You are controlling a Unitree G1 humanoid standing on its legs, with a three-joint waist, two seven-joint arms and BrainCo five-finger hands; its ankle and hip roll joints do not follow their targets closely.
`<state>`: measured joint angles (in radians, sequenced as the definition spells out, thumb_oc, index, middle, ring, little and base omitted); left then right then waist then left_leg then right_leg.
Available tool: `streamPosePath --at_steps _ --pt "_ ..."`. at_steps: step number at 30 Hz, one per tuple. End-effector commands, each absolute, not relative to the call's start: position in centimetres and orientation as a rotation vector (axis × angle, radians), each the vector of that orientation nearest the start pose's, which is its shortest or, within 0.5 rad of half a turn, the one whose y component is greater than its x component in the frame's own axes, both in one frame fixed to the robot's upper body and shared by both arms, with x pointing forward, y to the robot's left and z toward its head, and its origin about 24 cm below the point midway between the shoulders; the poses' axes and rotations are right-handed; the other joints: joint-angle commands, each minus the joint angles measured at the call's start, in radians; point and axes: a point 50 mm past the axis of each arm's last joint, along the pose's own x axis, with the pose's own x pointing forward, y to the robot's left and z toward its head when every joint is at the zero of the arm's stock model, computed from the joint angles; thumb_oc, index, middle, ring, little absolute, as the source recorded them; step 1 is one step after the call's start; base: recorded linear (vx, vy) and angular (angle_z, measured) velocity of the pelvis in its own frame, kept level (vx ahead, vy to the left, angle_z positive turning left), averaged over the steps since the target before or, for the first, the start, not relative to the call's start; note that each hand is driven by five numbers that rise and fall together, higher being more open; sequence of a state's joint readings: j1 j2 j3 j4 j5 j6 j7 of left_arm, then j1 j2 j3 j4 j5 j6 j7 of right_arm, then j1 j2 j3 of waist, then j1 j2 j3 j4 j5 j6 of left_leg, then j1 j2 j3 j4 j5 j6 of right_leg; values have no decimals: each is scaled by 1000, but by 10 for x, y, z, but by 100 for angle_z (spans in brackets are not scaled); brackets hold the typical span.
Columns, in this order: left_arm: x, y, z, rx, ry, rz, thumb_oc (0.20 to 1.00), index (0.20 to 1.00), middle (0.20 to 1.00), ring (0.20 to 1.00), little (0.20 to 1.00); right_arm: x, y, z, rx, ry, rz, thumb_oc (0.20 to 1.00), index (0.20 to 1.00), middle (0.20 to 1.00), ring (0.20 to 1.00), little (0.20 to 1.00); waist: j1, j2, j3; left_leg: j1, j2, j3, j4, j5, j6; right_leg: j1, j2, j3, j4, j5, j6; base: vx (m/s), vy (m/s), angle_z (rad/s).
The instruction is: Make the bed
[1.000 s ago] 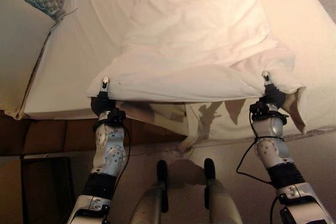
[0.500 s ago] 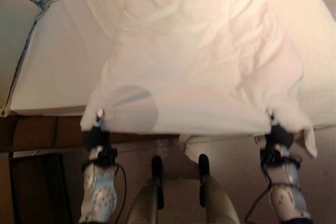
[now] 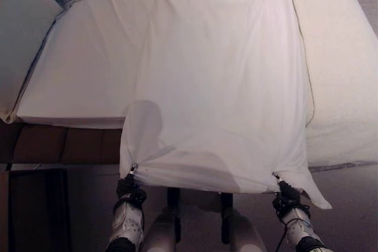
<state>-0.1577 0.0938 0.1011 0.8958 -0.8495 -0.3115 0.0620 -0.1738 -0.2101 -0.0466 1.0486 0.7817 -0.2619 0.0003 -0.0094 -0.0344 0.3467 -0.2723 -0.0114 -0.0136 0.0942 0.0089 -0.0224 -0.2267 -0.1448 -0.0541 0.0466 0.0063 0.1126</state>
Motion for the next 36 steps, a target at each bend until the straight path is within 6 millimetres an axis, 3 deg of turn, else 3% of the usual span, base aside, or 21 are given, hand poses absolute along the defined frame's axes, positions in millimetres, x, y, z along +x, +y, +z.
streamPosePath --at_steps 1,4,5,6,7,8,18,25,28,29,32,33,34,36 --pt "114 274 -131 -533 611 974 200 200 200 200 200 93 -270 -146 343 883 -731 200 200 200 200 200 22 -11 -37 -85 -39 -4 86 -30 15 -93 -62 17 -40 161 60 31 14 9" --pt "98 270 -141 -475 724 961 200 200 200 200 200 80 -269 -151 301 958 -732 200 200 200 200 200 21 -9 -46 -77 -38 -4 83 -33 15 -85 -64 14 -41 160 60 30 10 9" --pt "89 269 -146 -455 776 968 250 250 250 250 250 74 -268 -154 270 996 -723 947 947 947 947 947 22 -7 -52 -71 -39 -3 81 -35 15 -79 -65 13 -42 160 58 33 1 6" --pt "86 265 -148 -428 813 928 410 410 410 410 410 69 -268 -155 248 1029 -715 1000 1000 1000 1000 1000 23 -5 -57 -67 -38 -4 78 -35 14 -76 -66 11 -43 158 58 42 1 3" --pt "79 265 -151 -407 854 917 959 959 959 959 959 68 -266 -156 235 1035 -701 1000 1000 1000 1000 1000 21 -5 -61 -64 -37 -6 77 -34 14 -73 -66 10 -43 158 57 32 -9 0" --pt "75 263 -152 -379 886 891 1000 1000 1000 1000 1000 66 -264 -157 217 1055 -676 1000 1000 1000 1000 1000 21 -5 -64 -59 -37 -8 73 -33 13 -69 -66 8 -44 157 57 0 0 0" --pt "43 247 -164 -232 1083 689 1000 1000 1000 1000 1000 44 -251 -164 142 1160 -562 1000 1000 1000 1000 1000 23 0 -115 5 -27 -22 15 -21 3 -19 -61 -12 -69 152 58 46 -28 5" --pt "39 246 -164 -178 1123 553 1000 1000 1000 1000 1000 41 -247 -164 87 1170 -458 1000 1000 1000 1000 1000 17 1 -131 27 -17 -28 -9 -14 -3 -2 -55 -23 -73 141 57 17 -19 -1" --pt "52 250 -161 -87 1079 489 1000 1000 1000 1000 1000 48 -250 -162 95 1134 -466 1000 1000 1000 1000 1000 14 1 -138 31 -15 -30 -16 -13 -5 1 -52 -26 -75 137 56 8 -10 -1" --pt "76 252 -153 -7 988 401 1000 1000 1000 1000 1000 66 -252 -157 87 1052 -447 1000 1000 1000 1000 1000 11 0 -138 29 -13 -28 -15 -13 -5 -2 -50 -26 -74 134 56 0 0 0" --pt "116 249 -135 131 815 200 1000 1000 1000 1000 1000 104 -257 -140 65 869 -402 1000 1000 1000 1000 1000 2 1 -135 25 -10 -25 -15 -14 -7 -4 -48 -26 -76 133 57 0 0 0" --pt "128 249 -128 152 763 169 1000 1000 1000 1000 1000 117 -257 -133 88 803 -393 1000 1000 1000 1000 1000 -1 0 -133 23 -9 -25 -15 -14 -8 -7 -48 -25 -75 133 58 0 0 0" --pt "128 249 -128 152 763 169 1000 1000 1000 1000 1000 117 -257 -133 88 803 -393 1000 1000 1000 1000 1000 -1 0 -133 23 -9 -25 -15 -14 -8 -7 -47 -25 -75 133 58 0 0 0" --pt "163 238 -106 210 605 14 1000 1000 1000 1000 1000 159 -253 -107 94 604 -289 1000 1000 1000 1000 1000 -8 -4 -124 12 -9 -20 -6 -18 -7 -22 -46 -16 -65 129 58 -21 2 -1"
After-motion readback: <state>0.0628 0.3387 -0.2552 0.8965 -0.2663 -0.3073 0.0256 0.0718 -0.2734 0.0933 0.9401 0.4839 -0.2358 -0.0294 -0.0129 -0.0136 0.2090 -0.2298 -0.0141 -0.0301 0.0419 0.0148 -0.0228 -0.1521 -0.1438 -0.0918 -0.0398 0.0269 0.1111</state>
